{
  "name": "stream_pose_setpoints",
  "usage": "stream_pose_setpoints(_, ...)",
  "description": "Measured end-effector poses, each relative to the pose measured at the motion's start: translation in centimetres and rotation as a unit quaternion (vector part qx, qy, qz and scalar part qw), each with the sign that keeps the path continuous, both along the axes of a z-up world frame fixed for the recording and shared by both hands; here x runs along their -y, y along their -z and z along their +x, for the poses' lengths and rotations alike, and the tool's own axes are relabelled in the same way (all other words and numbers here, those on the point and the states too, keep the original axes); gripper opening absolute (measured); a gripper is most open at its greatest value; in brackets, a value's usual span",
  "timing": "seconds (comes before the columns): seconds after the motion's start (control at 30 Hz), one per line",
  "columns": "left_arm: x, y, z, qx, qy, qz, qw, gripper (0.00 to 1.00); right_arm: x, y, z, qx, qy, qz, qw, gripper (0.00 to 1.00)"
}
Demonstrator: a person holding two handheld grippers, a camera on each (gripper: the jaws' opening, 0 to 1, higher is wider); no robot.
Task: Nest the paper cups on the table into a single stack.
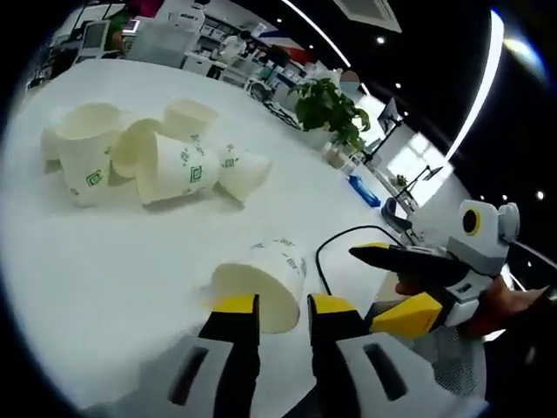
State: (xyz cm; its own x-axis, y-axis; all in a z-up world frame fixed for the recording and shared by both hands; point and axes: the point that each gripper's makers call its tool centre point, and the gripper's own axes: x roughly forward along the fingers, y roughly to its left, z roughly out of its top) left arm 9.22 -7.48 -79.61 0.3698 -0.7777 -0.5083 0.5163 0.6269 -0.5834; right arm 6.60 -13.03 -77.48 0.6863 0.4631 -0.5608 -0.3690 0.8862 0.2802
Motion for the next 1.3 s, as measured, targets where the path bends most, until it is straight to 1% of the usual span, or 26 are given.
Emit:
stream_pose_setpoints(0.07,0.1,0.3,0.1,-0.003,0.002,0.0,1.0,0.13,0.1,0.3,0.0,-0.003,-0.001,0.0,1.0,0.77)
stream_pose_setpoints(0.23,0.3,0.3,-0.3,-0.005,0.001,-0.005,1.0,0.11,0.0,0.7,0.0,-0.004,-0.004,-0.001,1.0,0.77)
stream_pose_setpoints(0.3,0.3,0.4,-0.1,-0.009,-0.004,-0.011,0.9999,0.08,-0.1,0.6,0.0,-0.004,-0.004,-0.001,1.0,0.77)
stream_pose_setpoints(0.37,0.4,0.2,0.1,-0.011,-0.008,-0.017,0.9998,0.01,-0.1,0.7,0.0,-0.005,-0.005,-0.001,1.0,0.77)
stream_pose_setpoints(0.4,0.4,0.2,0.2,-0.011,-0.009,-0.018,0.9997,0.0,-0.1,0.7,0.0,-0.006,-0.005,-0.001,1.0,0.77)
stream_pose_setpoints(0.53,0.3,0.6,0.8,-0.009,-0.008,-0.022,0.9997,0.0,-0.1,0.5,0.1,-0.004,-0.002,0.008,1.0,0.76)
stream_pose_setpoints(0.63,0.0,0.8,1.0,-0.003,-0.005,-0.016,0.9999,0.0,0.2,0.5,0.2,-0.003,0.004,0.007,1.0,0.76)
stream_pose_setpoints(0.73,-0.3,0.6,0.8,-0.001,0.009,-0.013,0.9999,0.0,0.3,0.6,0.3,-0.001,0.003,0.001,1.0,0.75)
stream_pose_setpoints(0.8,-0.4,0.4,0.3,0.007,0.031,-0.004,0.9995,0.0,0.3,0.8,0.3,-0.003,0.0,0.002,1.0,0.74)
stream_pose_setpoints(0.87,-0.7,-0.1,-0.1,0.014,0.044,-0.001,0.9989,0.0,0.1,1.0,0.1,-0.008,-0.006,-0.002,0.9999,0.73)
stream_pose_setpoints(0.93,-1.0,-0.6,-0.4,0.02,0.051,0.002,0.9985,0.0,-0.1,0.9,0.2,-0.006,-0.012,-0.002,0.9999,0.73)
stream_pose_setpoints(1.0,-1.4,-0.8,-0.7,0.028,0.061,0.011,0.9977,0.0,-0.4,1.0,0.1,-0.003,-0.023,-0.012,0.9997,0.73)
stream_pose_setpoints(1.03,-1.7,-0.9,-0.8,0.032,0.067,0.017,0.9971,0.0,-1.0,0.9,-0.1,-0.002,-0.03,-0.015,0.9994,0.73)
stream_pose_setpoints(1.13,-2.5,-1.2,-0.9,0.041,0.078,0.027,0.9957,0.0,-1.6,1.3,0.2,-0.002,-0.048,-0.021,0.9986,0.73)
stream_pose_setpoints(1.2,-2.7,-1.7,-1.0,0.042,0.083,0.028,0.9953,0.0,-2.3,1.5,0.5,-0.001,-0.064,-0.027,0.9976,0.73)
stream_pose_setpoints(1.3,-3.1,-2.2,-1.2,0.029,0.094,0.021,0.9949,0.0,-3.7,1.3,1.0,0.009,-0.099,-0.046,0.994,0.73)
